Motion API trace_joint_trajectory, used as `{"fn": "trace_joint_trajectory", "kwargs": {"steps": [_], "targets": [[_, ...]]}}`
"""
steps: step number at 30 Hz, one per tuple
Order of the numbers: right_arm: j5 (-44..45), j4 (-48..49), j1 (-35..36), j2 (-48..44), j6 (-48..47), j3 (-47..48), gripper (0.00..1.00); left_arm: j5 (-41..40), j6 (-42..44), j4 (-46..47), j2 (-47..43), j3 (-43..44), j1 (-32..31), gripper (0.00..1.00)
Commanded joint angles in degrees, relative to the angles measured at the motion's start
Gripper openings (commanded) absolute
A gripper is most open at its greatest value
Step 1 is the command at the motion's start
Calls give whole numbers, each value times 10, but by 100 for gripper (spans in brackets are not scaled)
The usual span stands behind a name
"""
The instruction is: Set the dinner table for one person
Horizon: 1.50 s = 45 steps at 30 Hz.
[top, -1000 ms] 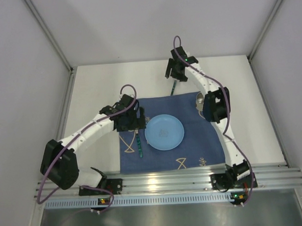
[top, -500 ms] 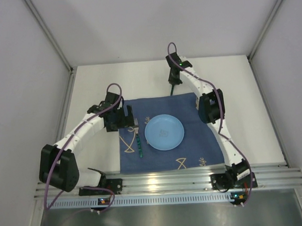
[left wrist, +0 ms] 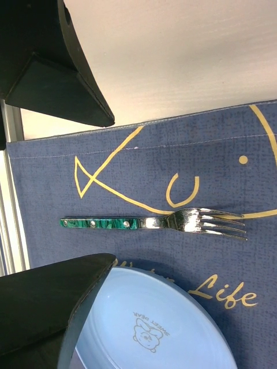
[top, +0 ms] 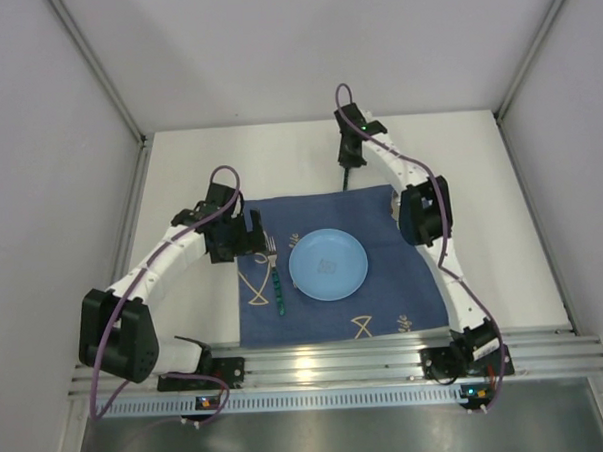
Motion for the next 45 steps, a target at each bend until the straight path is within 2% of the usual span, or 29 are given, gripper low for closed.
{"fn": "trace_joint_trajectory", "kwargs": {"steps": [1, 5, 7, 8, 9, 11, 12, 14, 15, 17, 20, 27, 38, 45], "targets": [[-61, 85, -21, -107, -44, -25, 0, 4, 10, -1, 0, 26, 2, 96], [-70, 115, -5, -254, -106, -61, 0, 12, 13, -2, 7, 45, 2, 96], [-64, 138, 4, -319, -136, -140, 0, 15, 16, -8, 10, 64, 1, 96], [-61, 144, 12, -385, -140, -176, 0, 13, 20, -10, 15, 71, 1, 96], [-57, 148, 14, -416, -140, -247, 0, 12, 23, -15, 16, 77, 1, 96], [-55, 151, 20, -499, -140, -325, 0, 1, 31, -21, 22, 95, 2, 97], [-53, 151, 20, -526, -137, -409, 0, 1, 33, -26, 23, 106, 2, 97], [-58, 154, 21, -598, -124, -496, 0, 1, 33, -29, 27, 114, 2, 97], [-68, 158, 24, -620, -120, -580, 0, 3, 31, -29, 27, 117, 2, 97], [-82, 173, 29, -679, -115, -688, 0, 9, 23, -29, 24, 118, 1, 97], [-89, 181, 40, -745, -105, -792, 0, 15, 8, -31, 11, 113, 0, 97], [-108, 202, 48, -812, -85, -910, 0, 4, -21, -39, -49, 82, -11, 97], [-103, 267, 51, -799, -26, -1030, 0, -13, -49, -74, -132, 34, -20, 97], [-97, 280, 54, -789, -13, -1051, 0, -17, -50, -97, -150, 36, -21, 97]]}}
